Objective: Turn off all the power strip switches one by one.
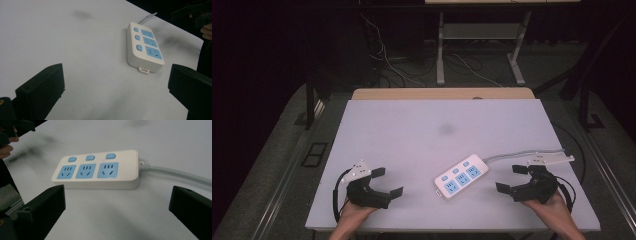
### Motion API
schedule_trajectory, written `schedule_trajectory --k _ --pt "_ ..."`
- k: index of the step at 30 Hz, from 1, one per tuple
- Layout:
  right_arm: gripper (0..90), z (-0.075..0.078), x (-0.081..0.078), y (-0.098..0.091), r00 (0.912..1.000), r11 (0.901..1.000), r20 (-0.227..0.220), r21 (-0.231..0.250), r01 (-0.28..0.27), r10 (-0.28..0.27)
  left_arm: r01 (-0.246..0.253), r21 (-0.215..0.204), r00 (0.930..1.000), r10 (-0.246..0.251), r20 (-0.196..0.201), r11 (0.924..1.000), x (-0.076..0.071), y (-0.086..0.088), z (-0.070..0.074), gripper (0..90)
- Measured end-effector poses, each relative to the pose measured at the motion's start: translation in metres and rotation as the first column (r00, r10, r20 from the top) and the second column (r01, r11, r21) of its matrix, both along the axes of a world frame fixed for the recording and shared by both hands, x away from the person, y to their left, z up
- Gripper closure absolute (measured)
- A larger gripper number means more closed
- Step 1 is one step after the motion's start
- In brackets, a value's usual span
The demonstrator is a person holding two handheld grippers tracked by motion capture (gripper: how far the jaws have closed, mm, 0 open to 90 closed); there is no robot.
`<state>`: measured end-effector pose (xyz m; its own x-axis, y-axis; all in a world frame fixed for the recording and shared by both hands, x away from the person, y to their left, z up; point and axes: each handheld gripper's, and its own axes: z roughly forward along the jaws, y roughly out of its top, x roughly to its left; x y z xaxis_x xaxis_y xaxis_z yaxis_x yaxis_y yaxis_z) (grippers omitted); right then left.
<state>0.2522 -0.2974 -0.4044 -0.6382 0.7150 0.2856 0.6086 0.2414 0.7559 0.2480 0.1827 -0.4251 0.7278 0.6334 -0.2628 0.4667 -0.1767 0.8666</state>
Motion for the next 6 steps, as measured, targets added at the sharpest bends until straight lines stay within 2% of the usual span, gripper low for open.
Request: schedule_trajectory --k 6 --pt "0.6 -0.0087 -0.0106 -0.0016 0.9999 0.9998 0.007 0.017 0.011 -0.011 0.006 0.003 1.0 -0.006 -0.003 1.0 0.0008 -0.0007 -0.0002 0.0"
